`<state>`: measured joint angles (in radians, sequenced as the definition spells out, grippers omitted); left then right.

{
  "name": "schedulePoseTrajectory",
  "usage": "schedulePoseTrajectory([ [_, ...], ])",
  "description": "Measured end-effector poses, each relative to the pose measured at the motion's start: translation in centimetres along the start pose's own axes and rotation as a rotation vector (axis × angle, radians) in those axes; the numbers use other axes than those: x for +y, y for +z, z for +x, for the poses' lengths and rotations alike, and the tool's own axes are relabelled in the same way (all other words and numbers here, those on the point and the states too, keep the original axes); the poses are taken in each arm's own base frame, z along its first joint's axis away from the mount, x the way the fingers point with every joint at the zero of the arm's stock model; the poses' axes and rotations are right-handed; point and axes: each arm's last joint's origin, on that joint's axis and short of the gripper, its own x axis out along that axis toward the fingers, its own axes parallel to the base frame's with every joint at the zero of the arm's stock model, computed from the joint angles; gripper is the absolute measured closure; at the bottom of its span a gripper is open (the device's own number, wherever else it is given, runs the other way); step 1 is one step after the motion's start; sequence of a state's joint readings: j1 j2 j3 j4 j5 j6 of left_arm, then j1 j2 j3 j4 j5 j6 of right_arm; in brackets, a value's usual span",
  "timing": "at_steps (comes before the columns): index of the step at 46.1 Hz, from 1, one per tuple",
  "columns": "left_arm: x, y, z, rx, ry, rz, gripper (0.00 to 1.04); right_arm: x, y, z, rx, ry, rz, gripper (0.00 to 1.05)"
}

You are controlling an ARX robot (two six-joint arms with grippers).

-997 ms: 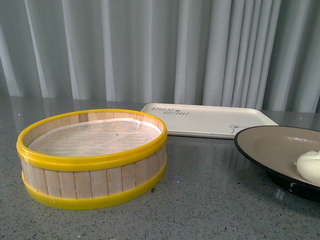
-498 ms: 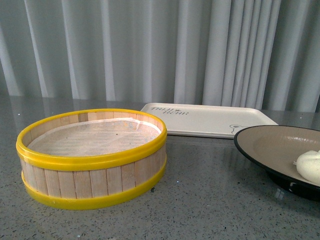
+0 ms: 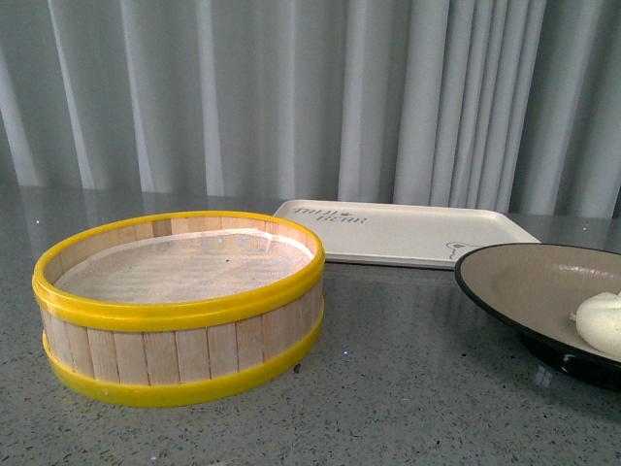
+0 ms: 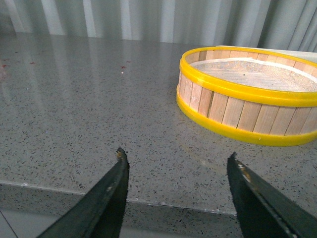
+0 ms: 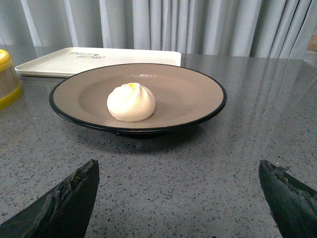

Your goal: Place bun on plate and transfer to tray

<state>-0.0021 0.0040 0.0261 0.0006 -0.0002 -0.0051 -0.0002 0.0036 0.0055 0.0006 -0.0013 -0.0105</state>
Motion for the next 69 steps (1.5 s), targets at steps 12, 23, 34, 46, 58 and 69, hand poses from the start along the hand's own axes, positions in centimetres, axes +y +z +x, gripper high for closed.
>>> schedulePoseTrajectory([
  [12, 0.0, 0.0, 0.0, 0.0, 0.0, 0.0, 0.07, 0.0, 0.0, 0.0, 0.0, 0.0, 0.0, 0.08],
  [23, 0.0, 0.0, 0.0, 0.0, 0.0, 0.0, 0.07, 0.0, 0.0, 0.0, 0.0, 0.0, 0.0, 0.08],
  [34, 0.0, 0.0, 0.0, 0.0, 0.0, 0.0, 0.07, -0.4, 5.2, 1.0, 0.175, 0.167, -0.422, 0.08],
  [46, 0.0, 0.0, 0.0, -0.001, 0.0, 0.001, 0.07, -1.6, 7.8, 2.8, 0.224, 0.351, -1.103, 0.08],
  [58, 0.0, 0.0, 0.0, -0.001, 0.0, 0.0, 0.07, -2.0, 7.1, 6.0, 0.161, 0.446, -1.396, 0.08],
  [69, 0.0, 0.0, 0.0, -0.001, 0.0, 0.0, 0.07, -1.8, 6.5, 8.9, 0.117, 0.481, -1.445, 0.08],
])
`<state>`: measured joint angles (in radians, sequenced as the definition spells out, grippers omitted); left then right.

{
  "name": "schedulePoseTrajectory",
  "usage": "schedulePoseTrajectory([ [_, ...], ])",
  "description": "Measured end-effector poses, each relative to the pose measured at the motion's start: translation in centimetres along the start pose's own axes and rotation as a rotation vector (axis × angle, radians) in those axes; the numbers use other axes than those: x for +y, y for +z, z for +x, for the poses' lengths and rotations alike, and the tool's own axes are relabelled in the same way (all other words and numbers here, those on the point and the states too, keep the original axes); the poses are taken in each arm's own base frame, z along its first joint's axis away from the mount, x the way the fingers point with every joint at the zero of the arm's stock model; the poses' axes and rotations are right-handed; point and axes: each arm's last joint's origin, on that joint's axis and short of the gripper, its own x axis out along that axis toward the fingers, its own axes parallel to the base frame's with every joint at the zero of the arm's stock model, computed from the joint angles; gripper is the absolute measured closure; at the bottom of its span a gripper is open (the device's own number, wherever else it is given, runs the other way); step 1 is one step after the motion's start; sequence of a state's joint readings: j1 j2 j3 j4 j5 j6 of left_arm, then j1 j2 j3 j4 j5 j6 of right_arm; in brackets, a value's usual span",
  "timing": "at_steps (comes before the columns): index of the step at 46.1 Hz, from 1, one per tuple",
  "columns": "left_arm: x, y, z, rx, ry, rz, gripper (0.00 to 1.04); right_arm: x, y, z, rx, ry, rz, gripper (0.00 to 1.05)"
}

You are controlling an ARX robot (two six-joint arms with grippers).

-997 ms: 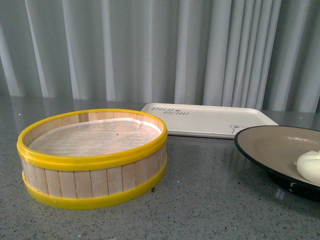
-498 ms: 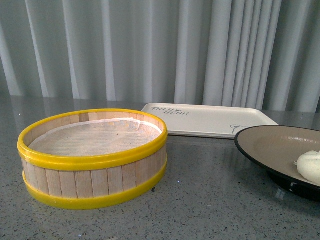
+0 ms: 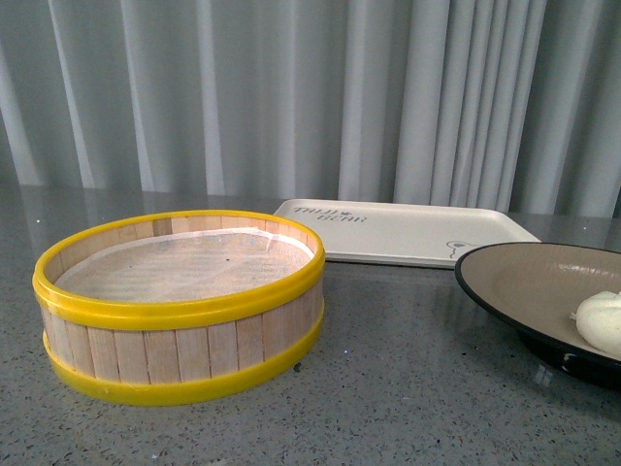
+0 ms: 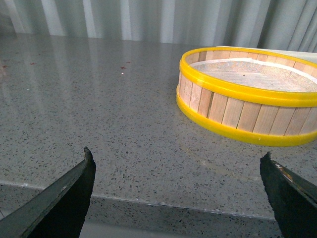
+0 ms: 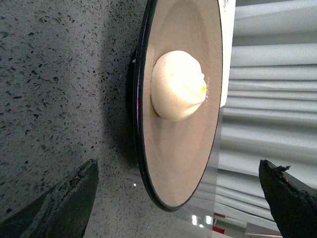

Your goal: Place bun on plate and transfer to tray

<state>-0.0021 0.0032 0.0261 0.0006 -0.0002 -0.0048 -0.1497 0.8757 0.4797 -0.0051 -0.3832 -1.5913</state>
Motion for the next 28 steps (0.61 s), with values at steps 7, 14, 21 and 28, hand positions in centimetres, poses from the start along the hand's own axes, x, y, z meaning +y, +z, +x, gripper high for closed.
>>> schedulePoseTrajectory([
  [7, 0.0, 0.0, 0.0, 0.0, 0.0, 0.0, 0.07, 0.0, 0.2, 1.2, -0.008, -0.009, -0.009, 0.08],
  [14, 0.0, 0.0, 0.0, 0.0, 0.0, 0.0, 0.07, 0.2, 0.5, 2.3, -0.015, 0.001, 0.004, 0.08],
  [21, 0.0, 0.0, 0.0, 0.0, 0.0, 0.0, 0.07, 0.5, 0.4, 2.8, -0.011, 0.021, 0.025, 0.27],
  [28, 0.0, 0.0, 0.0, 0.0, 0.0, 0.0, 0.07, 1.2, 0.2, 2.9, -0.004, 0.05, 0.037, 0.47],
])
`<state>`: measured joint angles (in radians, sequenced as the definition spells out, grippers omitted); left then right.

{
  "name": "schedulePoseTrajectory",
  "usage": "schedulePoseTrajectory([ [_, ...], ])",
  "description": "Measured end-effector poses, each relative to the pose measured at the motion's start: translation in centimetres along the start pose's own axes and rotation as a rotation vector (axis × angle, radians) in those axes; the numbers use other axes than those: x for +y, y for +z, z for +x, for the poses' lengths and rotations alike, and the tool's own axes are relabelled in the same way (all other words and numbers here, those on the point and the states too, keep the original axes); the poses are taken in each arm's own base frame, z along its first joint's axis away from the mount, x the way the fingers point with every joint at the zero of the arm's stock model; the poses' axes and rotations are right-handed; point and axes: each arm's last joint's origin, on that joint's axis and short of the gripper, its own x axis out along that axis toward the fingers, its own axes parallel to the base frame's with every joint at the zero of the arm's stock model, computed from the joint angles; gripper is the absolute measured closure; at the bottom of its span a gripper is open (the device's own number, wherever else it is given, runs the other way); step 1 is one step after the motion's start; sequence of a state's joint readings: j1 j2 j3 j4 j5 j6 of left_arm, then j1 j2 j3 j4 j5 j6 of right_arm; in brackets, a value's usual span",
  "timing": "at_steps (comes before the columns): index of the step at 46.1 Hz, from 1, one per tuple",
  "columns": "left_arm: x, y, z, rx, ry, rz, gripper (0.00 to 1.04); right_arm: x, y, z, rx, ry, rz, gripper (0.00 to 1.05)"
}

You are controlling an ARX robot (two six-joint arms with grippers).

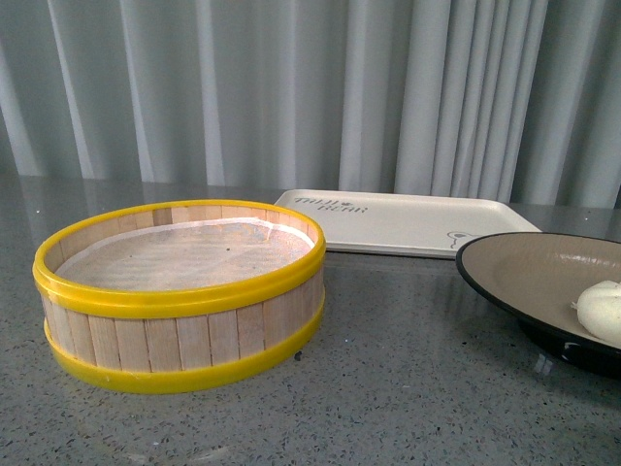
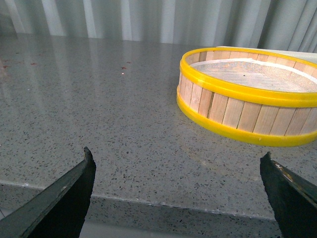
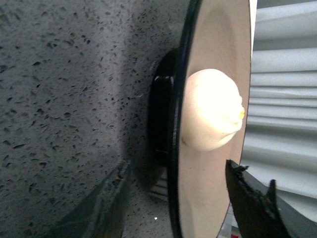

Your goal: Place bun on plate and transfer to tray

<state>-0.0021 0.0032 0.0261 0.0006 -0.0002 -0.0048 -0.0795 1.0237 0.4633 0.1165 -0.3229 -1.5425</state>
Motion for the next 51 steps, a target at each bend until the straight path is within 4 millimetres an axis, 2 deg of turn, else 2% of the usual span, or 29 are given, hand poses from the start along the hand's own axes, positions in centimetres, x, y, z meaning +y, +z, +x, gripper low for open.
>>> schedulePoseTrajectory([
  [16, 0.0, 0.0, 0.0, 0.0, 0.0, 0.0, 0.07, 0.5, -0.4, 0.0, -0.003, -0.009, -0.043, 1.02],
  [28, 0.0, 0.0, 0.0, 0.0, 0.0, 0.0, 0.07, 0.0, -0.1, -0.7, -0.012, -0.064, -0.125, 1.02],
  [32, 0.0, 0.0, 0.0, 0.0, 0.0, 0.0, 0.07, -1.0, 0.0, -1.1, -0.015, -0.084, -0.14, 1.02],
  [34, 0.0, 0.0, 0.0, 0.0, 0.0, 0.0, 0.07, -2.1, 0.1, -1.2, -0.014, -0.112, -0.147, 1.02],
  [39, 0.0, 0.0, 0.0, 0.0, 0.0, 0.0, 0.07, -6.5, -0.3, -1.5, 0.009, -0.222, -0.169, 1.02],
  [43, 0.0, 0.0, 0.0, 0.0, 0.0, 0.0, 0.07, -8.9, -0.8, -1.2, 0.016, -0.263, -0.178, 1.02],
  [51, 0.0, 0.0, 0.0, 0.0, 0.0, 0.0, 0.07, -10.9, -2.0, 1.0, -0.022, -0.258, -0.152, 1.02],
])
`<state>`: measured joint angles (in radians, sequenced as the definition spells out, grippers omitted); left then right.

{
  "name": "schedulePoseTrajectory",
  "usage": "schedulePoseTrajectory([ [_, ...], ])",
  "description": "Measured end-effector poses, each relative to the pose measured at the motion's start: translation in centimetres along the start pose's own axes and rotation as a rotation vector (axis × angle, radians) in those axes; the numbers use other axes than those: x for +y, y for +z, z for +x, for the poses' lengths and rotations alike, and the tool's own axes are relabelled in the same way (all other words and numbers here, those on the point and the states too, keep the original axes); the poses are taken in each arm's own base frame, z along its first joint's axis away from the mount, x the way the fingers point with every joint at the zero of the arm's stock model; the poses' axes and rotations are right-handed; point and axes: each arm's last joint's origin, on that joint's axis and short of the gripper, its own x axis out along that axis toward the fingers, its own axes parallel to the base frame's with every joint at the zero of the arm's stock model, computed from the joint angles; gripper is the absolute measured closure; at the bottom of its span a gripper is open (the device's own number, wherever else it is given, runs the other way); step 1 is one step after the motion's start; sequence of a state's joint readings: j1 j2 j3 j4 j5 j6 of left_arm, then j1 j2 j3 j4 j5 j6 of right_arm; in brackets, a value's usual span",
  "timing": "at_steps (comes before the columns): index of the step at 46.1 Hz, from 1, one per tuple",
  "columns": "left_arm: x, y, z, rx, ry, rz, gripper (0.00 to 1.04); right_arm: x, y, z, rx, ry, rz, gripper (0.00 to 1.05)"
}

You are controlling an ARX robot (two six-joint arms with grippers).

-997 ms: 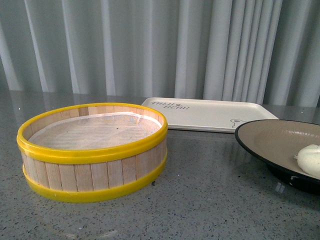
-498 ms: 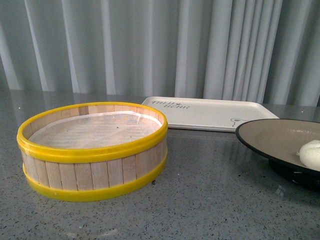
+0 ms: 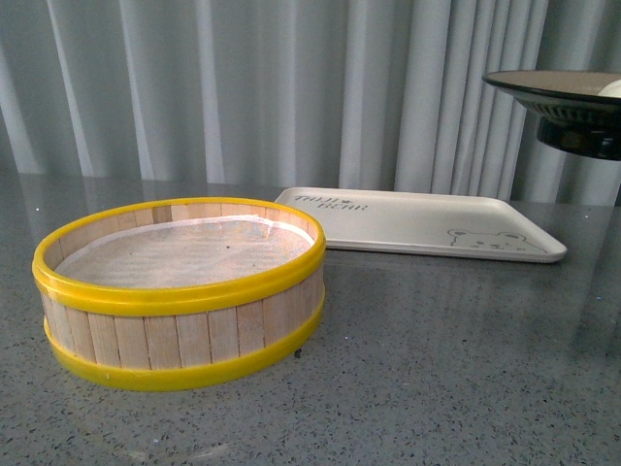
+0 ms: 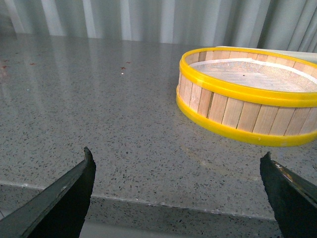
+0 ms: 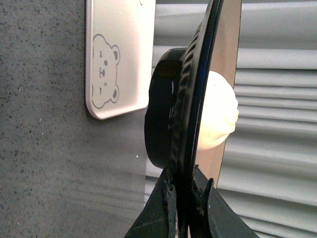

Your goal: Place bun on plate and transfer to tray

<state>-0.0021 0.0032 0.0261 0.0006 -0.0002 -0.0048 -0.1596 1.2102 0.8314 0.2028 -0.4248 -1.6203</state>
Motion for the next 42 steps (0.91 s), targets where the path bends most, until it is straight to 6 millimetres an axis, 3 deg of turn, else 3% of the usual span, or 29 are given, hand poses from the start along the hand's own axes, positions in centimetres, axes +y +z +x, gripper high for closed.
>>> schedulePoseTrajectory([
  [18, 0.0, 0.0, 0.0, 0.0, 0.0, 0.0, 0.07, -0.2, -2.5, 8.1, -0.063, 0.046, 0.031, 1.02],
  [42, 0.0, 0.0, 0.0, 0.0, 0.0, 0.0, 0.07, 1.7, -3.3, 13.4, -0.069, 0.144, 0.057, 1.02],
])
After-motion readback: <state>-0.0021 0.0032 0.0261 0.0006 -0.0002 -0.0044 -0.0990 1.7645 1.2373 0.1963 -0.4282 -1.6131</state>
